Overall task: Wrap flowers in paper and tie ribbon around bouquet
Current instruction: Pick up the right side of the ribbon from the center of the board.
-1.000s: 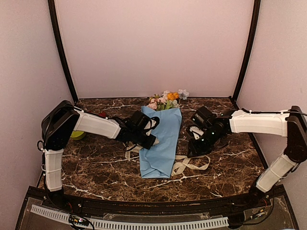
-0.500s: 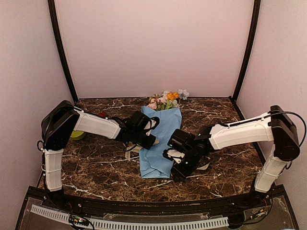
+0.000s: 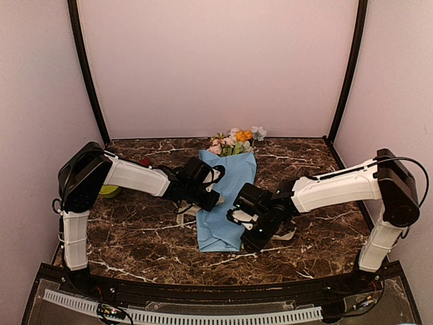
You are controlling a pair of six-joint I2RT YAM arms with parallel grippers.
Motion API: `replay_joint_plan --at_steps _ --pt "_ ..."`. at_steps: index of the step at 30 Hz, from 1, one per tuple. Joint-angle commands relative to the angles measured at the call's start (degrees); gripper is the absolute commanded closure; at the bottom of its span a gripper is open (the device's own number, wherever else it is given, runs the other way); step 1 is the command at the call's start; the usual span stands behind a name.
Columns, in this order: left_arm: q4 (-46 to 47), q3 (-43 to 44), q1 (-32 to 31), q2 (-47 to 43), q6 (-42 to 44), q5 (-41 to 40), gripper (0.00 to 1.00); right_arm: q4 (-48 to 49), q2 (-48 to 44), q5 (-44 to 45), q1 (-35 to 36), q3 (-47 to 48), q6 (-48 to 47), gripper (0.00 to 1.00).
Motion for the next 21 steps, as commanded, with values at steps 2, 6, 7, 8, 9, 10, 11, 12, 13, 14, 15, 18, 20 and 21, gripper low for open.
replay_joint_plan --at_steps 2,6,7,8,9,10,11,12,13,14,15,18,20,21 --pt "-7.0 -2.3 0.0 0.2 1.0 0.0 1.00 3.3 2.0 -4.3 0.7 1.5 -2.7 0.56" --pt "-6.8 -2.6 0.0 -0.1 1.1 0.0 1.00 3.5 3.7 -3.4 0.8 1.2 -2.5 0.70" --pt "-6.9 -2.7 0.0 -0.1 1.2 -0.1 1.00 3.2 3.9 -3.2 0.8 1.2 -2.4 0.82" --pt "-7.1 -2.7 0.0 -0.2 1.2 -0.2 1.00 2.4 3.8 -3.2 0.7 1.3 -2.2 0.98" --pt "-7.3 -2.7 0.0 -0.2 1.4 -0.2 1.00 1.4 3.4 -2.8 0.7 1.2 -1.8 1.00" --pt "-7.4 -2.7 0.0 -0.3 1.4 -0.4 1.00 -0.1 2.0 -2.2 0.6 0.9 -1.4 1.00" --pt "-7.3 -2.8 0.0 -0.5 1.5 -0.5 1.00 -1.5 0.5 -1.1 0.4 0.5 -0.8 1.00" --pt "-7.3 -3.0 0.1 -0.5 1.6 -0.6 1.00 -2.9 -1.3 0.1 -0.3 0.3 0.3 1.00" --pt "-7.2 -3.1 0.1 -0.5 1.6 -0.6 1.00 -4.7 -3.3 1.2 -1.4 0.1 1.4 1.00" --pt "-7.0 -3.2 0.1 -0.5 1.7 -0.6 1.00 -6.3 -5.8 2.3 -3.1 0.1 2.5 1.00" --pt "-6.9 -3.3 0.2 -0.5 1.7 -0.7 1.00 -7.7 -7.4 3.0 -5.6 0.2 3.5 1.00" --pt "-6.7 -3.6 0.3 -0.6 1.8 -1.0 1.00 -8.0 -16.1 2.1 -16.0 1.2 4.7 1.00" --pt "-6.6 -3.7 0.5 -0.7 1.8 -1.1 1.00 -4.6 -19.1 0.6 -23.1 2.7 4.4 1.00" --pt "-6.5 -3.8 0.5 -0.7 1.8 -1.0 1.00 -2.9 -19.4 0.3 -25.9 5.3 3.7 1.00"
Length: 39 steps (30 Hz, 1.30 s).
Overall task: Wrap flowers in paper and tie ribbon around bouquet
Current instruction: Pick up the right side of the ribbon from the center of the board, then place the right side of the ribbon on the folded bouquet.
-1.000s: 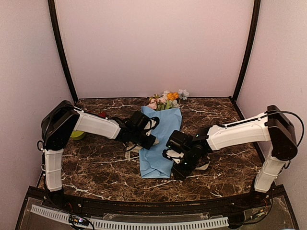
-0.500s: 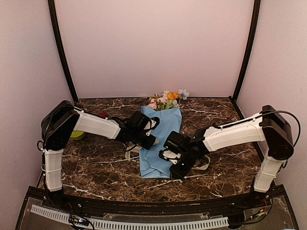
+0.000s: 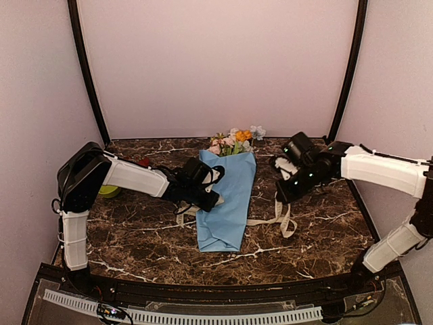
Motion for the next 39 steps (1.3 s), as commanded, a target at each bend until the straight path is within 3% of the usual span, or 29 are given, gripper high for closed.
replay_joint_plan --at_steps 1,4,7,10,13,18,22,27,33,39 --pt "-7.2 -2.8 0.6 -0.3 0.8 -0.6 1.00 4.5 -4.4 0.4 -12.3 7.7 0.3 1.00" --pt "-7.1 -3.0 0.8 -0.4 0.9 -0.5 1.00 9.5 1.2 0.3 -16.5 18.2 -1.4 1.00" --pt "-7.2 -3.0 1.1 -0.5 1.0 -0.5 1.00 7.7 11.5 -5.4 -16.4 35.5 -2.0 1.00" --pt "-6.8 -3.6 1.5 -1.0 0.6 -0.7 1.00 5.6 19.6 -9.5 -11.8 50.1 -2.6 1.00" --pt "-5.4 -4.5 1.7 -1.6 0.0 0.3 1.00 4.9 25.0 -11.9 -5.0 56.8 -5.1 1.00" --pt "-1.7 -6.8 2.5 -3.6 -1.5 2.5 1.00 17.6 23.7 -23.1 -0.5 47.4 1.0 1.00" --pt "1.4 -8.6 3.2 -6.0 -2.3 4.3 1.00 24.7 23.2 -23.1 -0.8 37.1 4.9 1.00" --pt "8.5 -12.7 4.1 -9.3 -4.7 7.0 1.00 30.2 25.8 -24.9 -2.0 31.0 10.1 1.00" --pt "19.4 -20.6 4.2 -15.6 -4.9 10.9 1.00 29.1 31.8 -22.4 -2.5 33.6 11.5 1.00" --pt "26.5 -30.3 4.2 -23.7 -1.8 9.1 1.00 28.8 39.7 -20.6 -2.6 39.0 14.6 1.00"
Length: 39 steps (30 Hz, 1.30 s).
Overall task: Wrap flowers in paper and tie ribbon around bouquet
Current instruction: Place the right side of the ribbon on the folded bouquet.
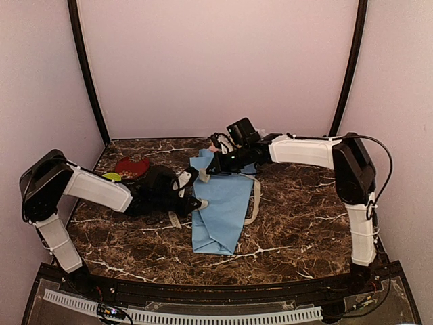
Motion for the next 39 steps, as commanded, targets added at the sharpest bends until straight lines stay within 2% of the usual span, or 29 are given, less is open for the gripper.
replay_joint_plan --at_steps 1,6,9,12,14,15,20,23,30,32,35,39 --pt "8.1 -6.7 0.1 -8.4 2.8 0.3 1.00 2.7 5.3 0.8 0.3 4.5 3.7 1.00" --pt "10.1 -12.5 -0.2 -17.4 8.1 2.2 1.00 0.0 14.2 -3.1 2.4 14.7 4.0 1.00" --pt "6.3 -11.3 -1.2 -21.4 12.6 3.9 1.00 -2.3 18.8 -6.6 4.0 20.3 3.1 1.00" --pt "0.8 -7.7 -1.8 -23.0 15.9 4.3 1.00 -0.2 18.4 -9.1 4.7 20.0 3.5 1.00" --pt "0.7 -6.5 -1.8 -23.2 16.4 3.4 1.00 -0.1 17.2 -9.5 4.6 19.1 2.8 0.99" --pt "1.0 -6.1 -1.8 -23.0 16.6 3.1 1.00 -0.6 16.4 -9.1 4.5 18.7 2.2 0.92" --pt "0.3 -2.5 -1.8 -17.8 15.6 -0.1 1.00 3.3 8.6 -12.5 2.6 11.5 3.2 0.60" --pt "3.0 -2.5 -1.9 -15.7 13.8 -1.6 1.00 6.8 3.6 -13.2 1.6 6.1 4.8 0.51" --pt "3.0 0.6 -1.8 -12.3 13.2 -3.3 1.00 6.4 -2.3 -11.5 -0.6 -0.2 5.6 0.50" --pt "2.1 1.6 -1.9 -12.0 13.6 -4.4 1.00 9.3 -5.7 -12.2 -1.9 -4.5 4.7 0.50" --pt "1.1 2.5 -1.8 -11.7 14.3 -5.3 1.00 15.0 -10.5 -17.2 -3.1 -11.0 1.0 0.48" --pt "1.0 3.2 -1.7 -11.8 15.0 -5.4 1.00 13.4 -11.5 -26.2 -3.0 -13.2 -5.7 0.44"
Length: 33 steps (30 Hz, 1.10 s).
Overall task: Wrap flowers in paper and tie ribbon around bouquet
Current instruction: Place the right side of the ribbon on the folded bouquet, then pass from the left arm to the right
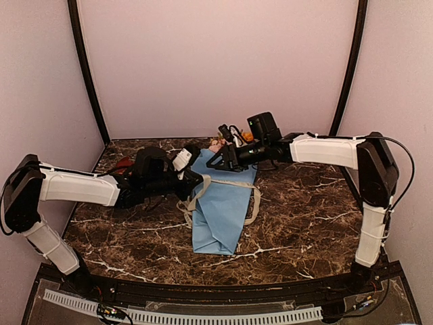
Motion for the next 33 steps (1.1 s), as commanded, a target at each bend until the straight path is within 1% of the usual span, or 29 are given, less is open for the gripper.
replay_joint_plan --at_steps 1,5,10,13,16,17,18,20,22,23,24,25,26,27,28,29,31,33 --pt "-1.1 1.5 0.2 -0.5 1.3 -1.0 1.00 4.3 -2.0 -10.6 0.1 -2.8 -6.7 0.43" --pt "-1.4 2.1 0.3 -0.4 1.7 -0.8 1.00 9.7 -1.7 -15.6 1.0 -5.5 -4.8 0.43" --pt "-1.5 2.5 0.2 -0.3 2.0 -0.2 1.00 8.1 -0.6 -13.3 2.3 -4.5 -6.2 0.45" --pt "-1.8 2.8 0.3 -0.1 2.1 0.2 1.00 8.5 0.0 -13.3 2.4 -4.5 -5.5 0.53" --pt "-1.6 2.7 0.2 -0.2 2.1 0.8 1.00 8.5 0.6 -12.2 2.3 -4.3 -5.3 0.53" --pt "-1.6 2.7 0.3 -0.1 2.1 1.0 1.00 8.3 0.8 -11.9 2.3 -4.2 -5.3 0.55" --pt "-1.6 2.8 0.3 -0.1 2.1 0.9 1.00 8.2 1.0 -11.8 2.3 -4.2 -5.3 0.62" --pt "-1.8 2.9 0.4 0.0 2.2 0.7 1.00 8.1 0.9 -11.5 2.4 -4.1 -5.1 0.81" --pt "-2.0 2.9 0.4 0.2 2.3 0.8 1.00 7.9 0.9 -11.0 2.3 -4.0 -5.0 0.96" --pt "-2.1 2.9 0.5 0.3 2.1 1.0 1.00 7.6 0.8 -10.6 2.3 -4.0 -5.0 1.00" --pt "-2.5 3.1 0.7 0.3 2.0 1.0 1.00 7.4 0.6 -9.9 2.2 -3.9 -5.0 1.00" --pt "-3.3 3.4 0.9 0.5 1.8 0.4 0.98 7.1 0.4 -9.0 2.1 -4.0 -5.1 1.00" --pt "-4.4 3.8 1.1 0.6 1.5 -0.6 0.89 6.9 0.0 -8.2 1.8 -4.2 -5.1 1.00" --pt "-5.7 4.1 1.5 0.7 1.2 -1.6 0.73 7.0 -0.4 -7.6 1.5 -4.8 -4.9 1.00" --pt "-6.9 4.2 2.0 0.7 1.0 -2.5 0.63 7.5 -0.8 -7.1 1.1 -5.2 -4.6 1.00" --pt "-7.8 4.0 2.8 0.5 0.8 -3.0 0.56 7.9 -1.0 -6.8 0.7 -5.6 -4.1 1.00" --pt "-9.1 3.5 4.4 0.2 -0.5 -3.6 0.48 8.1 -1.3 -6.3 0.0 -5.9 -3.6 1.00" --pt "-10.0 3.3 6.1 0.4 -1.6 -3.9 0.45 8.0 -1.1 -6.0 -0.3 -5.7 -3.6 1.00"
